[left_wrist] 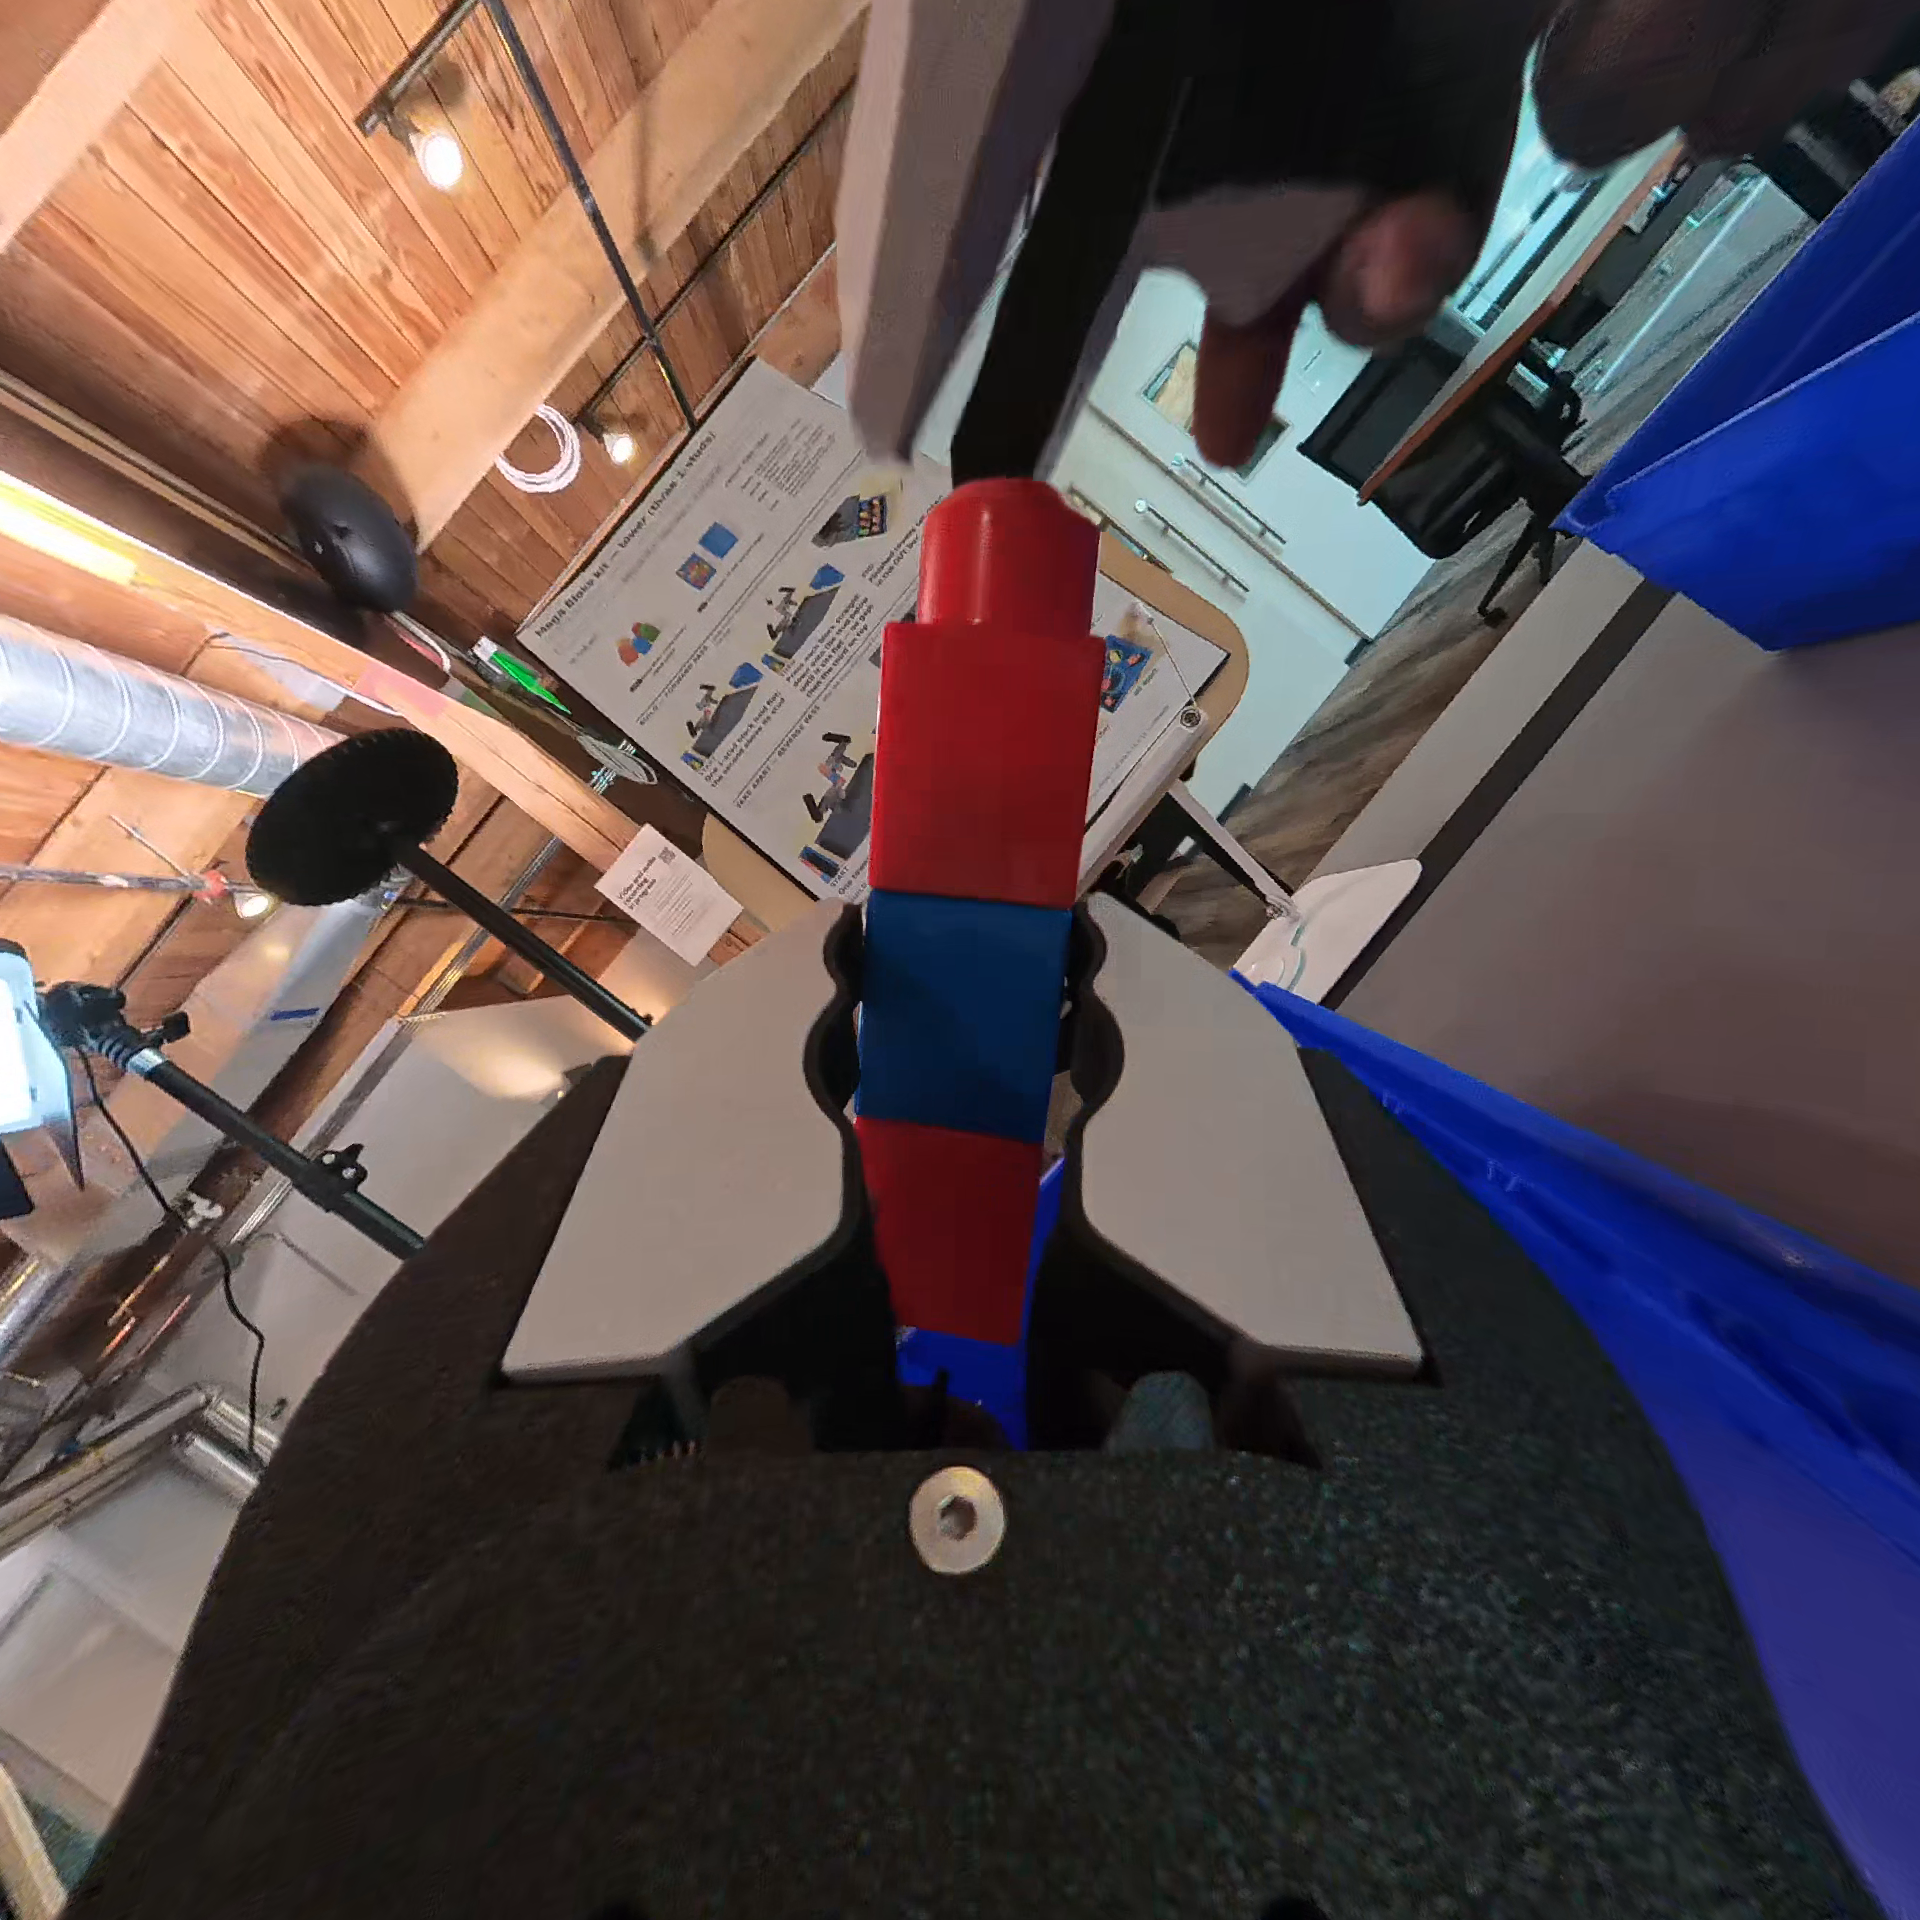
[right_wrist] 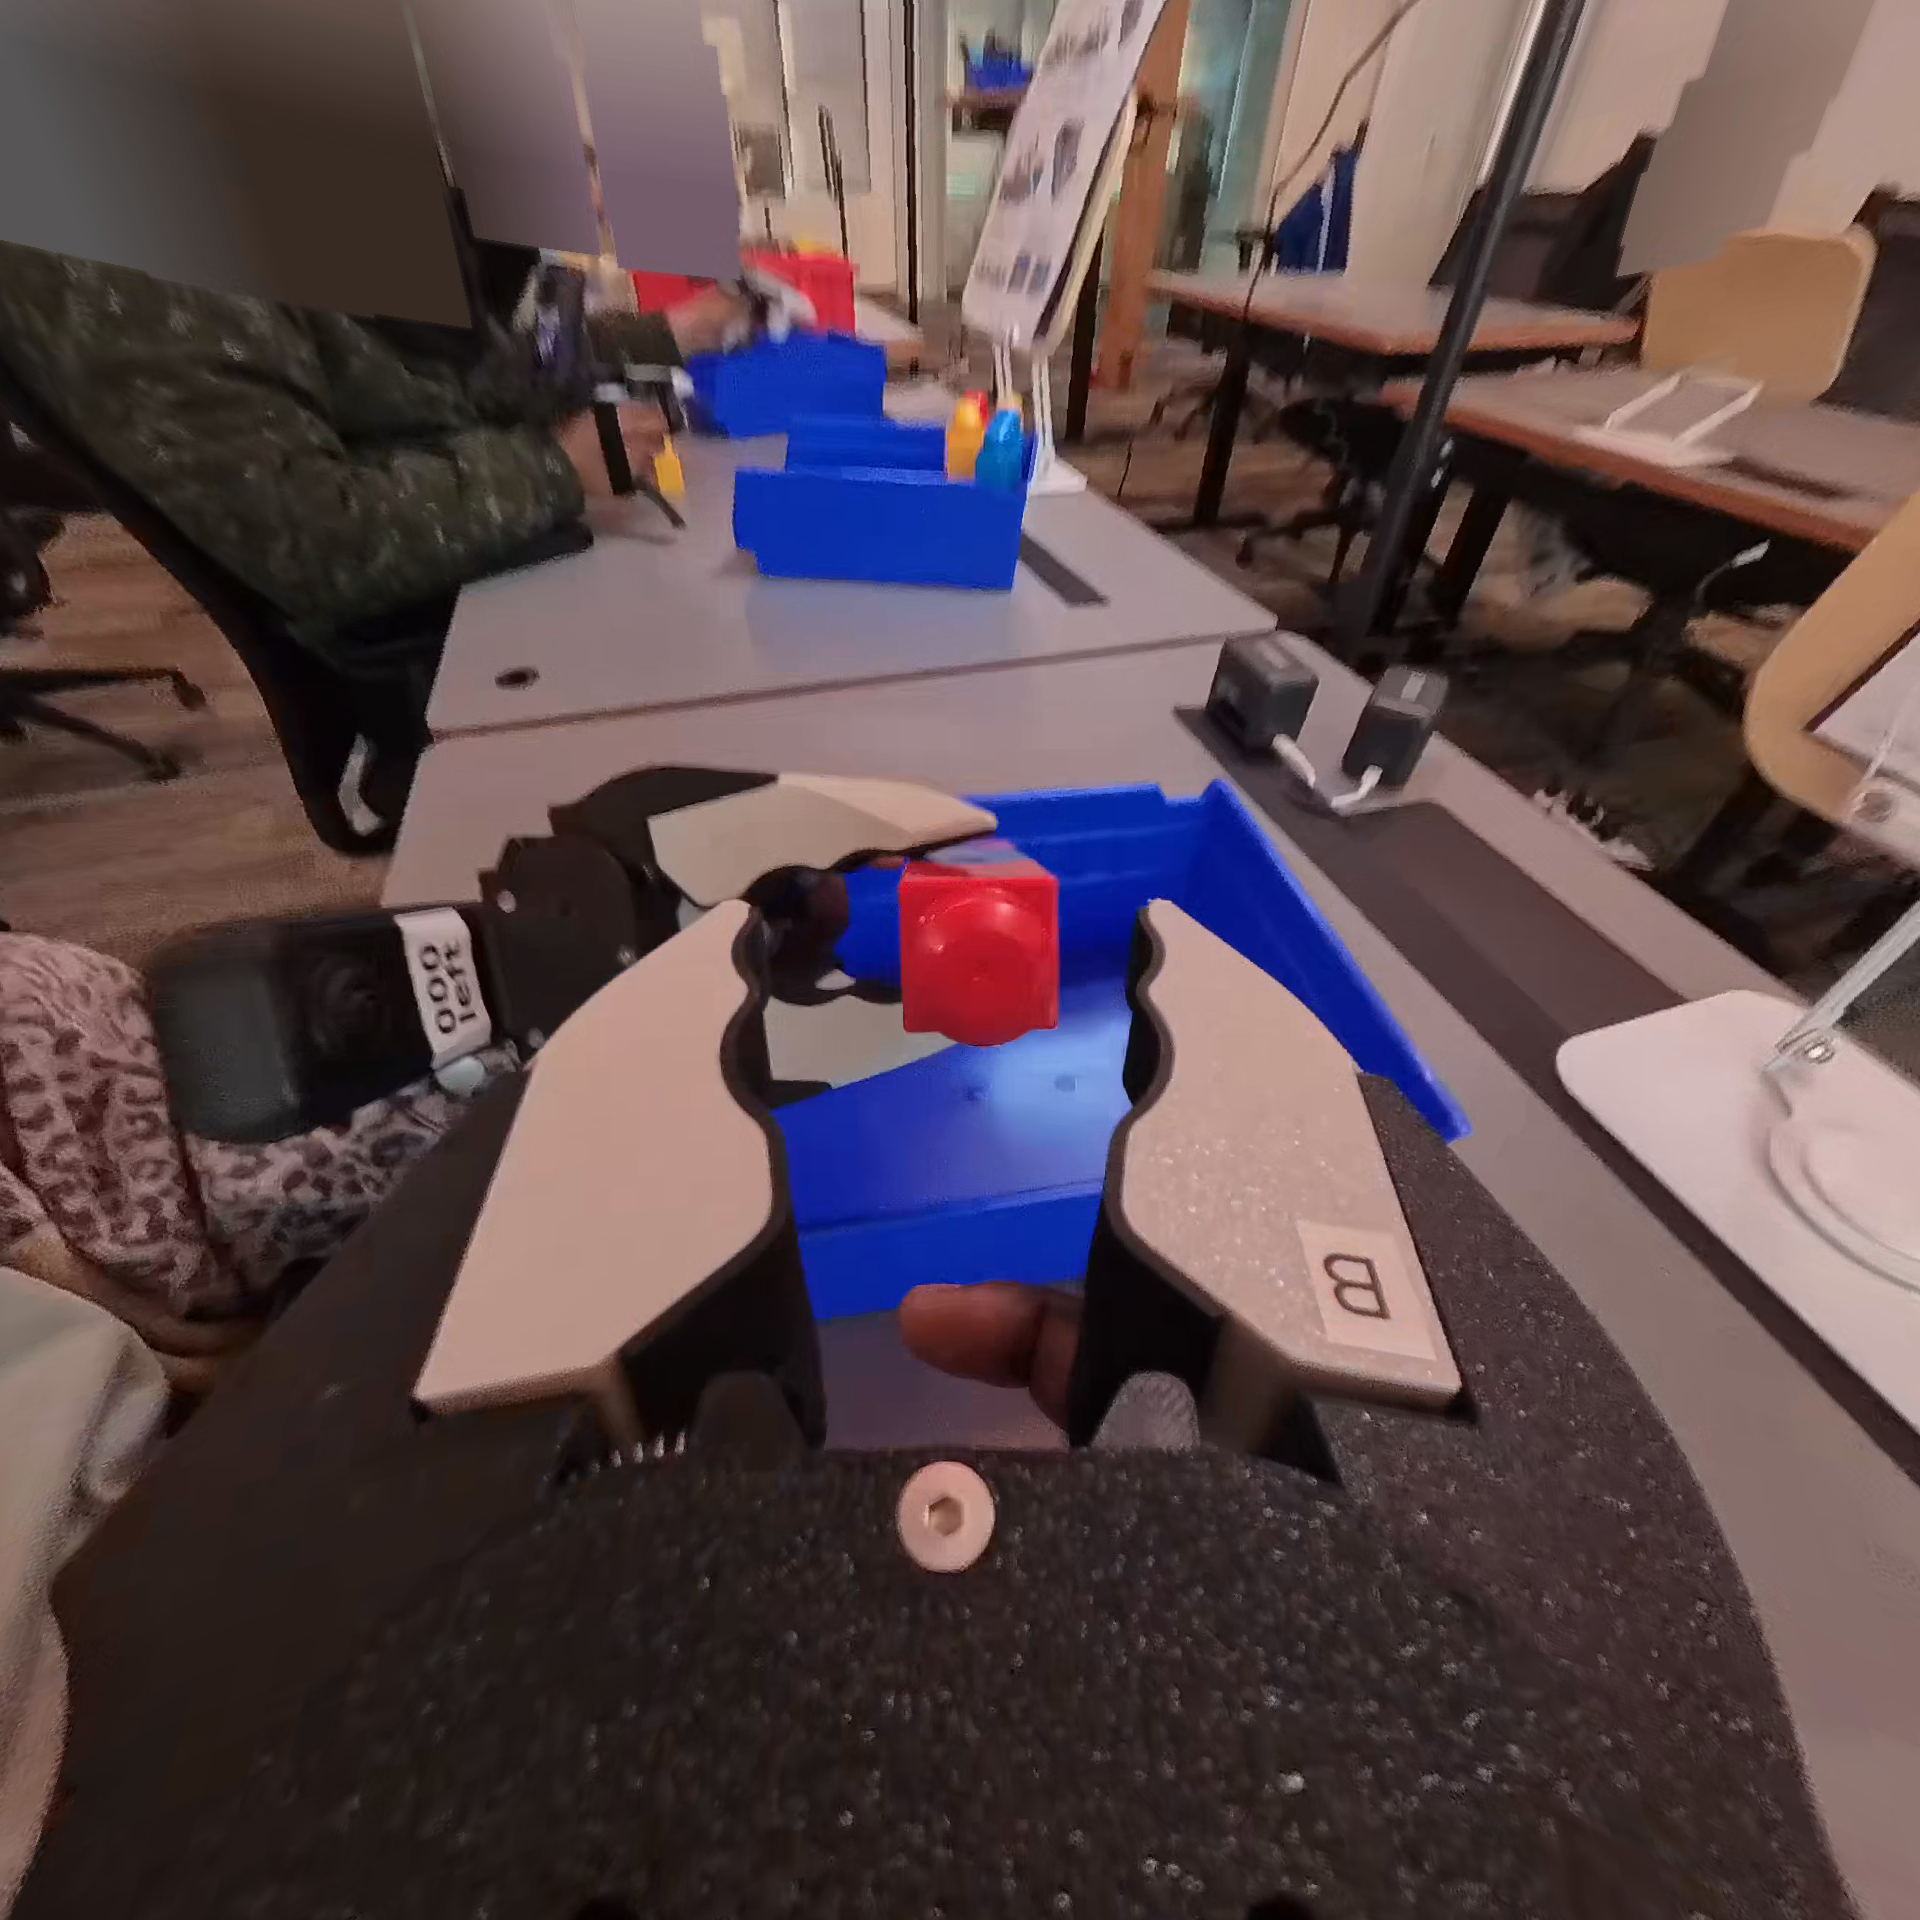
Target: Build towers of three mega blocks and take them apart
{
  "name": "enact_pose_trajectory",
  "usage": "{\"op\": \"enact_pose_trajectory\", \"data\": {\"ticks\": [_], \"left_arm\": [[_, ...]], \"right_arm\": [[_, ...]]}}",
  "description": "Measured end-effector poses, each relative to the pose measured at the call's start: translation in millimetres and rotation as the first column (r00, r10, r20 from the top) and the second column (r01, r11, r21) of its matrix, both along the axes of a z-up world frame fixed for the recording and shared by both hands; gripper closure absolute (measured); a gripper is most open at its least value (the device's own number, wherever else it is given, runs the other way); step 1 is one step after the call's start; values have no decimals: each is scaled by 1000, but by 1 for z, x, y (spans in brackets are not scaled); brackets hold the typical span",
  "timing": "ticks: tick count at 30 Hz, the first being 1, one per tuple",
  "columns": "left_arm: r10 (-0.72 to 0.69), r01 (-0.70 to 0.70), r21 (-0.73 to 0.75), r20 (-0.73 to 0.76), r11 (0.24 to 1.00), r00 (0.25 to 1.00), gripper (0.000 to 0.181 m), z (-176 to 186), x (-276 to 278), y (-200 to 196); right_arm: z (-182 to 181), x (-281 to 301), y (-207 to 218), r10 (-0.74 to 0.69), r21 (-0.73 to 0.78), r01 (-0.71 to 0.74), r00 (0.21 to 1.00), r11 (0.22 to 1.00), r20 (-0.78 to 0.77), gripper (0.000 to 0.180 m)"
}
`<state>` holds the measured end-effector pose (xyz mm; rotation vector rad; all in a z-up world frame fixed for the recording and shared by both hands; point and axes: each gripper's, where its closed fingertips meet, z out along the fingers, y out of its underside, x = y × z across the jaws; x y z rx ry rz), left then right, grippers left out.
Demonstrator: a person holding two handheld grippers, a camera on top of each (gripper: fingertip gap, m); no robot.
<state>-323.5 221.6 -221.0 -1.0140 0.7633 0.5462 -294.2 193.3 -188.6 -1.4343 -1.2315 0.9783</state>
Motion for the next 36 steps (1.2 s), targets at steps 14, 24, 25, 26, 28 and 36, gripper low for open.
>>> {"op": "enact_pose_trajectory", "data": {"ticks": [14,24,25,26,28,36], "left_arm": [[-39,38,-13,-84,999,996,143,-7,12,-1],[-46,47,5,-103,999,994,144,-2,23,-6],[-46,46,5,-100,999,994,144,-1,24,-7],[-7,6,-11,-94,1000,996,144,-3,18,-3],[152,-157,-58,-85,986,985,144,-12,-24,14],[9,-1,-32,223,999,975,144,16,-37,-1]], "right_arm": [[-27,-6,9,-77,88,63,985,994,156,145],[-21,13,3,-87,83,69,968,994,235,147],[-21,14,2,-89,86,71,967,994,240,147],[-18,18,5,-116,96,96,965,991,237,147],[5,45,22,-244,136,222,955,965,169,147],[53,222,76,-641,73,646,763,760,-78,147]]}}
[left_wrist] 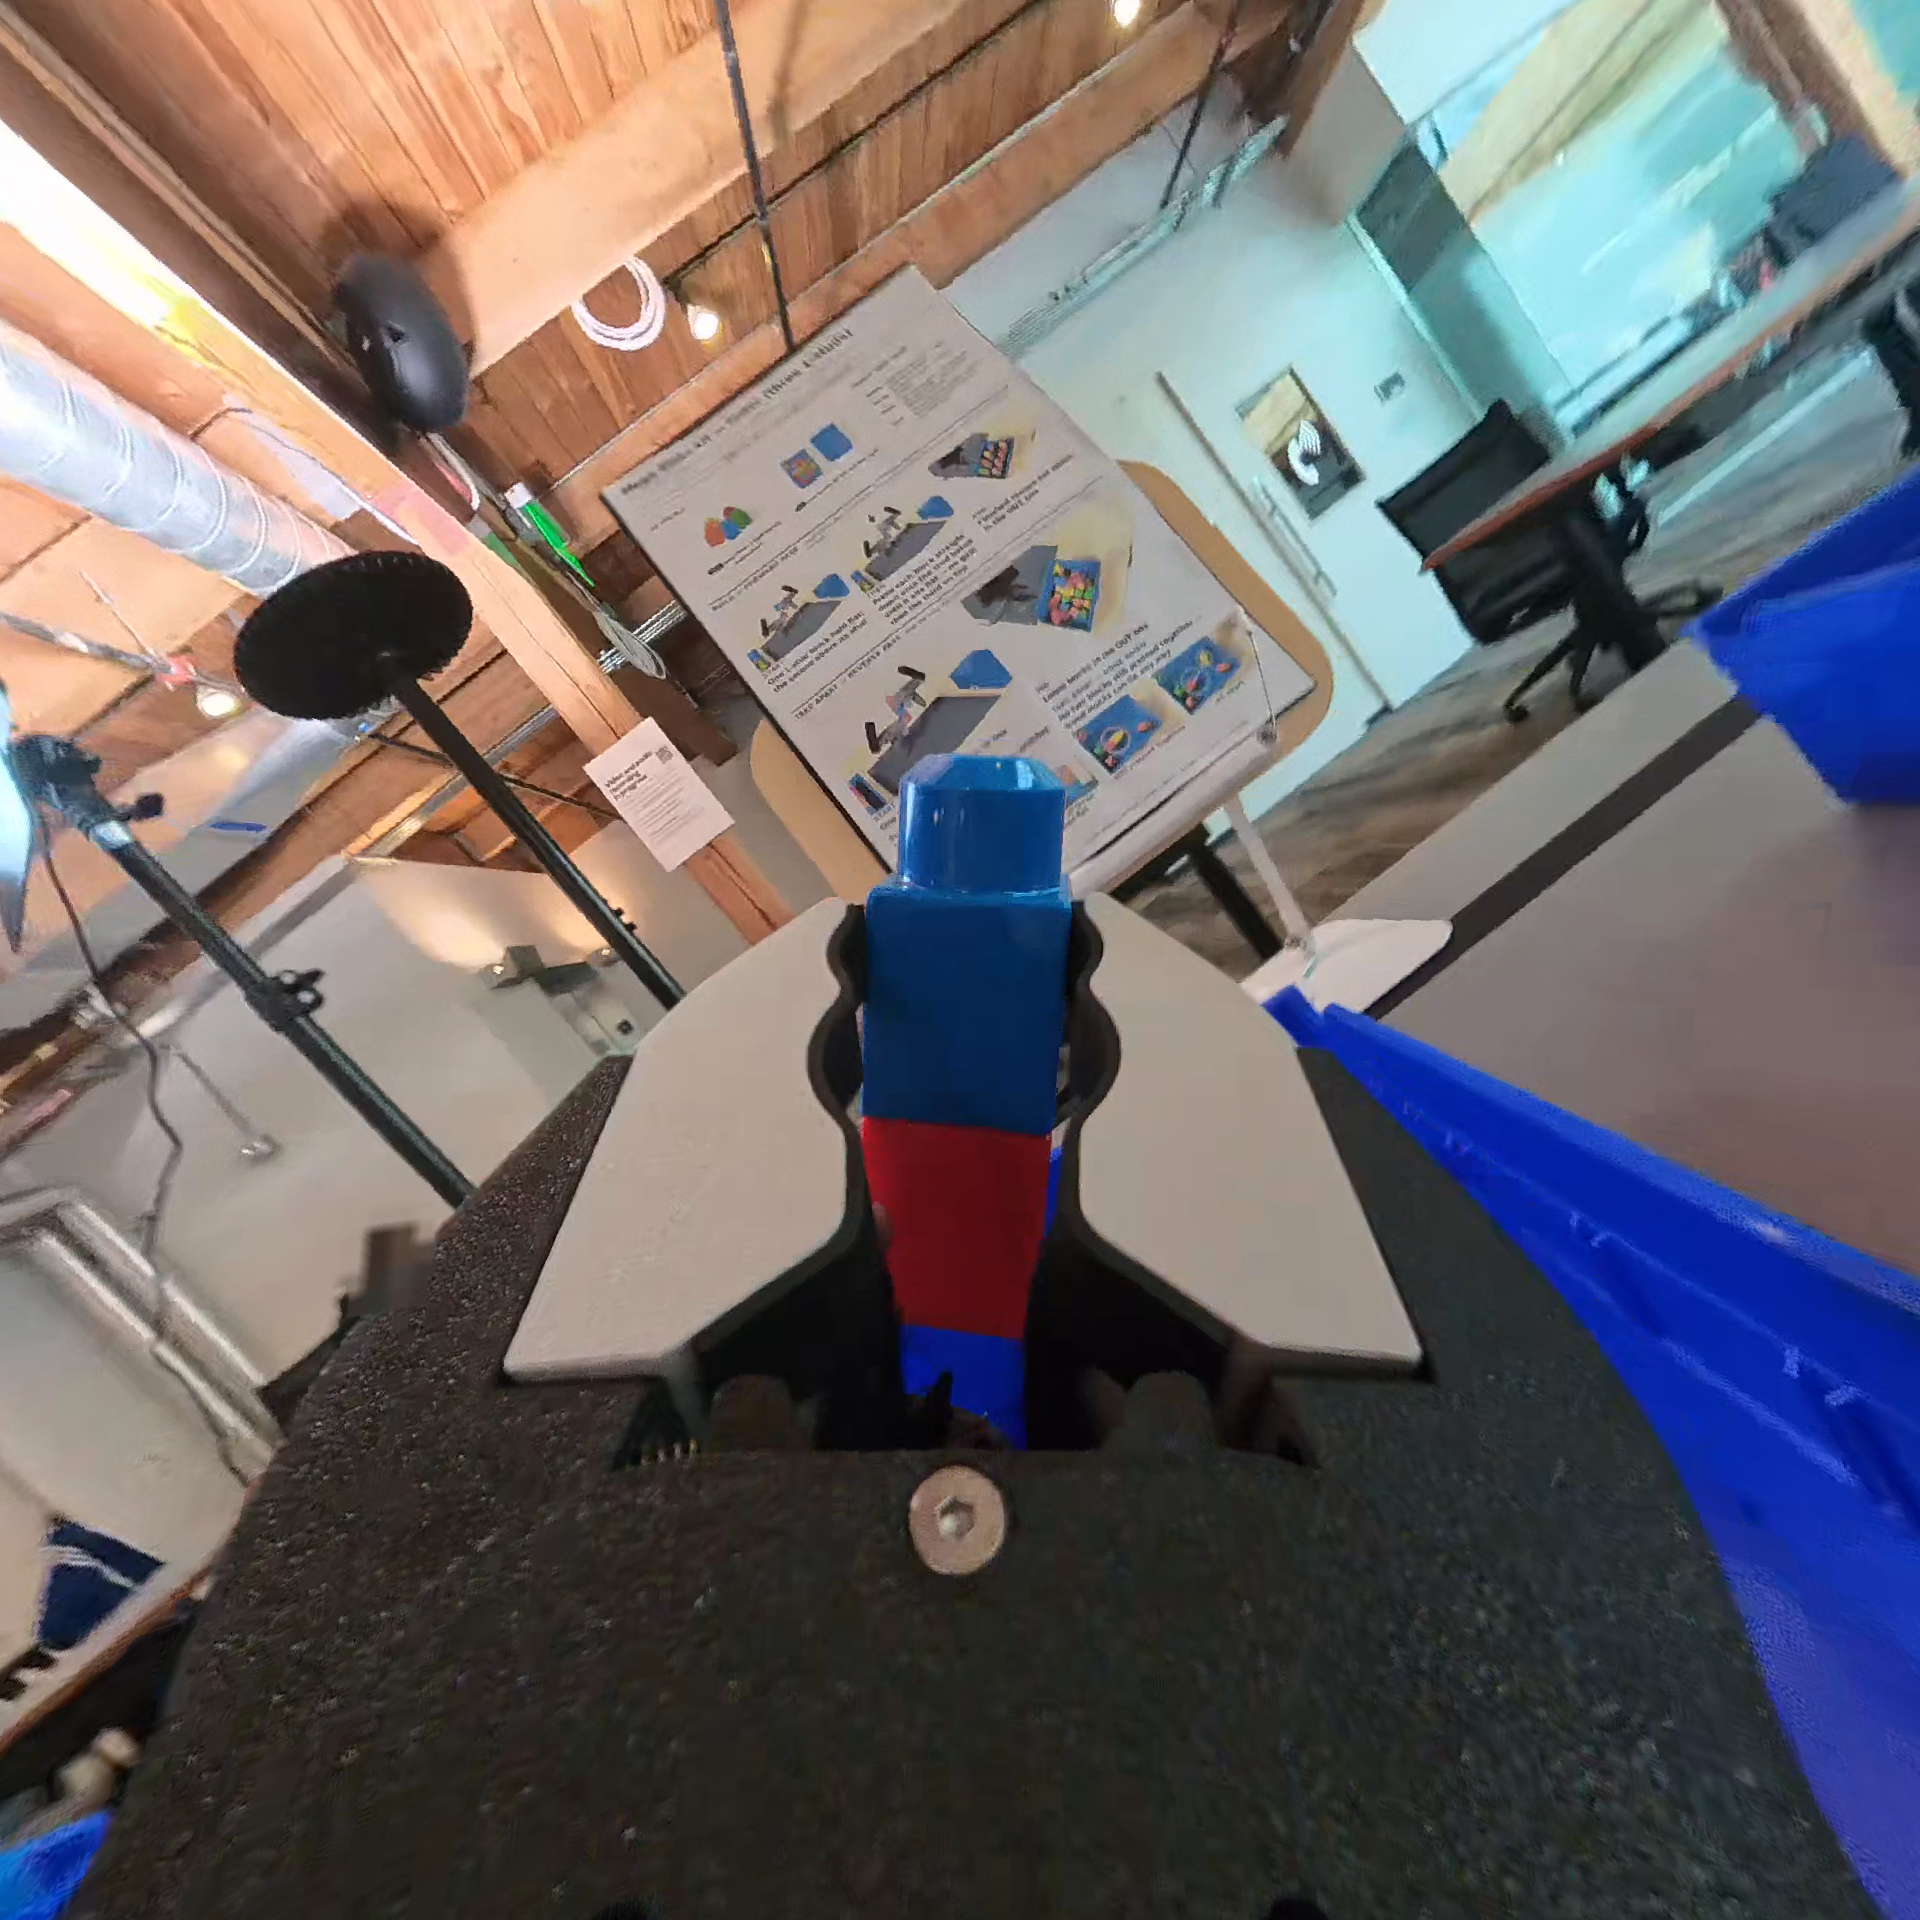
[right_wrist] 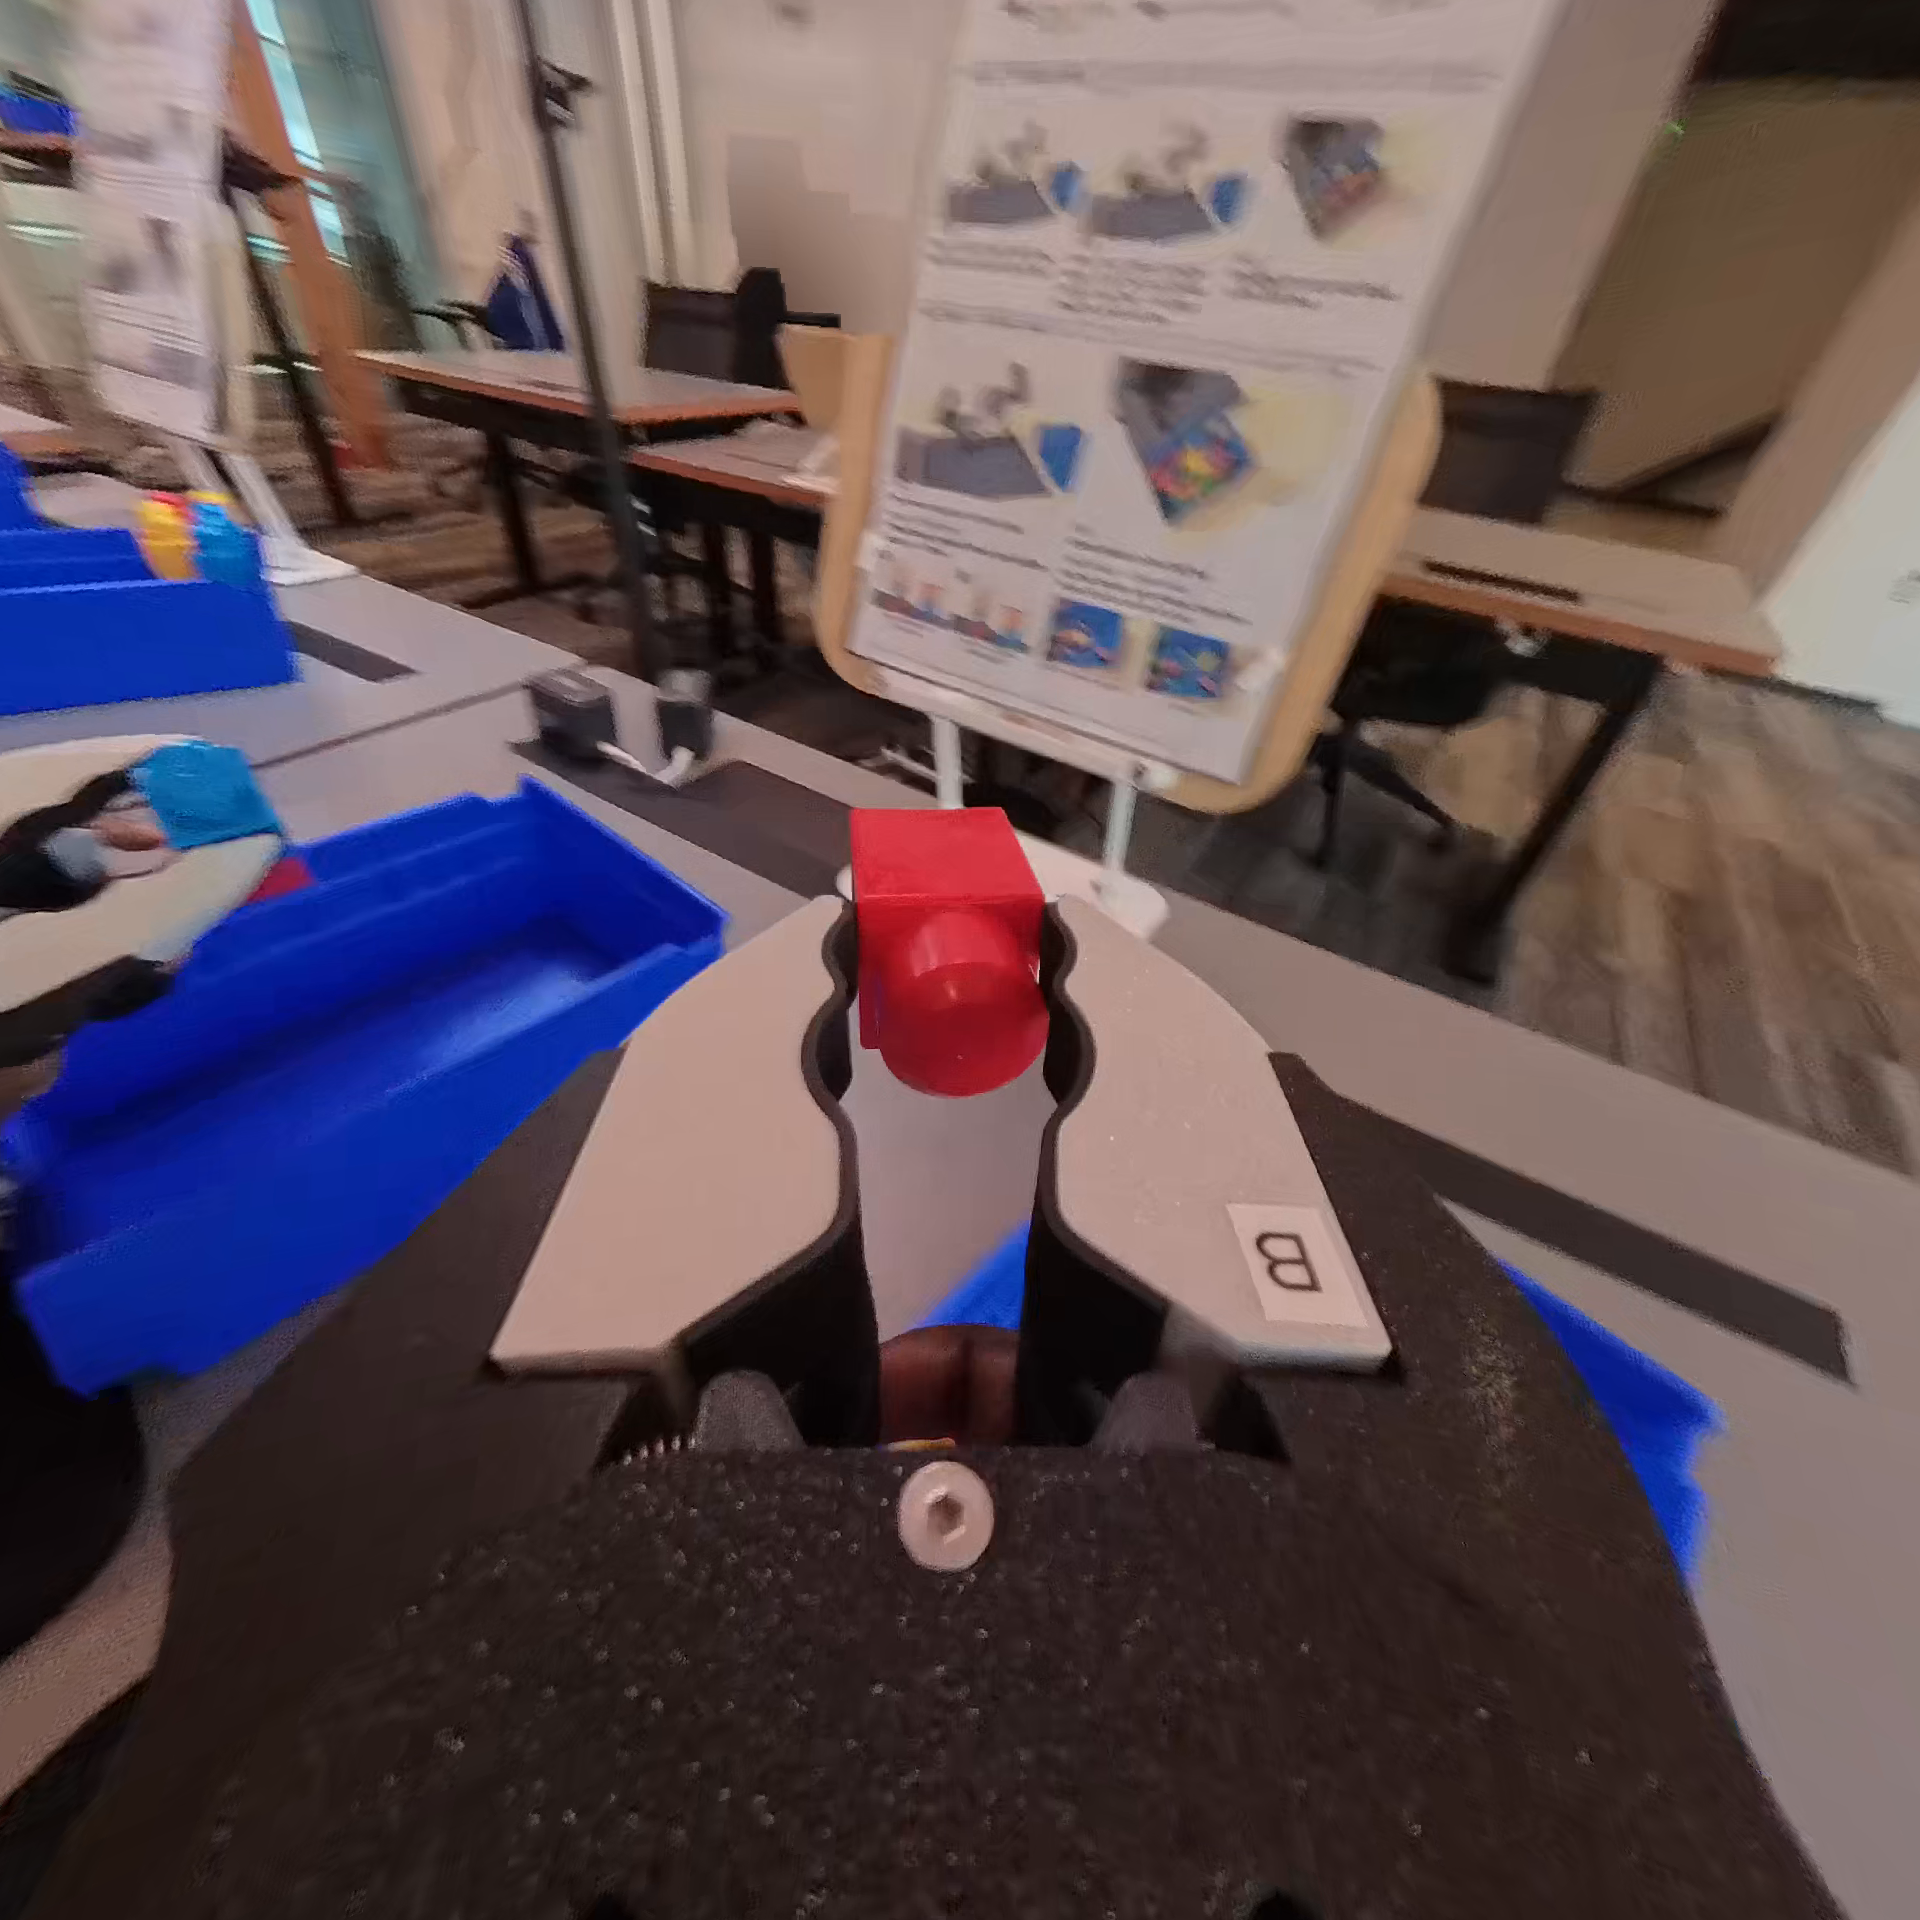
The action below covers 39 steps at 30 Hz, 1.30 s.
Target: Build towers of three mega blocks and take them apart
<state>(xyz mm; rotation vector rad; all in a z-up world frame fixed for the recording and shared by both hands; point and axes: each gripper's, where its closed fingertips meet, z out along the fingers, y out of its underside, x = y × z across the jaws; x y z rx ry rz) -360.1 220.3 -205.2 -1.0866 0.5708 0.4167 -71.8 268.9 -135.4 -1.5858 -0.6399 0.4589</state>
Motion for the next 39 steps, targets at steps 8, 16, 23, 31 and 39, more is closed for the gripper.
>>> {"op": "enact_pose_trajectory", "data": {"ticks": [8,16,23,31,39], "left_arm": [[0,-6,-40,-147,999,989,144,-22,19,8],[11,-16,-47,-105,999,994,144,-22,9,10],[5,-13,-52,-150,999,989,144,-26,14,10],[2,-10,-43,-174,999,985,144,-27,17,10],[18,-28,-35,-264,999,964,144,-33,25,11]], "right_arm": [[-94,58,62,-186,-258,226,968,940,171,147],[-173,49,115,-269,-383,345,933,857,238,146],[-209,48,122,-259,-434,375,917,819,304,146],[-172,37,112,-243,-399,325,939,857,243,128],[-51,-124,-5,438,-175,-446,895,878,-83,126]]}}
